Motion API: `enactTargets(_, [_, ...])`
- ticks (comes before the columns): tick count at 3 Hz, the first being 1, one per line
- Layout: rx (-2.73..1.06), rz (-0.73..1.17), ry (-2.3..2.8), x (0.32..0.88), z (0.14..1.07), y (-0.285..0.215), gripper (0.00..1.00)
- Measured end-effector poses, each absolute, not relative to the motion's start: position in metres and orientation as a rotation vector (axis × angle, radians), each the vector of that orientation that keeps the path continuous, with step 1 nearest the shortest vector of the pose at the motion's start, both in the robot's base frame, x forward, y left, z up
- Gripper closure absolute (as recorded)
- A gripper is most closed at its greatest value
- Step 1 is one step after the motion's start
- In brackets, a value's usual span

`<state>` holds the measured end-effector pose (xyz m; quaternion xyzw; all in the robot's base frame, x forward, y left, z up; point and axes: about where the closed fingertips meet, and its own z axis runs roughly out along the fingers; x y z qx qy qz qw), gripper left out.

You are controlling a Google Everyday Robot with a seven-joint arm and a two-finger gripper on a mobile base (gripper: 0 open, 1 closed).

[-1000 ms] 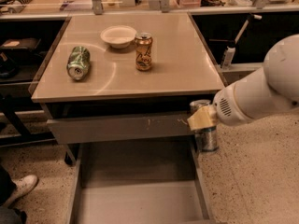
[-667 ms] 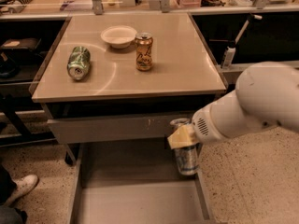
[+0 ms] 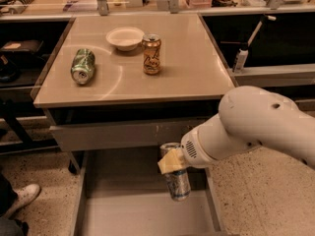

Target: Place redbull can into middle drawer

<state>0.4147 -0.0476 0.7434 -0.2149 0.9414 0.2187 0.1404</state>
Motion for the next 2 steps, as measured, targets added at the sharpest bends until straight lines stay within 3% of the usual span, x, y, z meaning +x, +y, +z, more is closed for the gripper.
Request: enactTargets(2, [-0.507,0.768,2.667,0.430,0.693,-0.015,1.00])
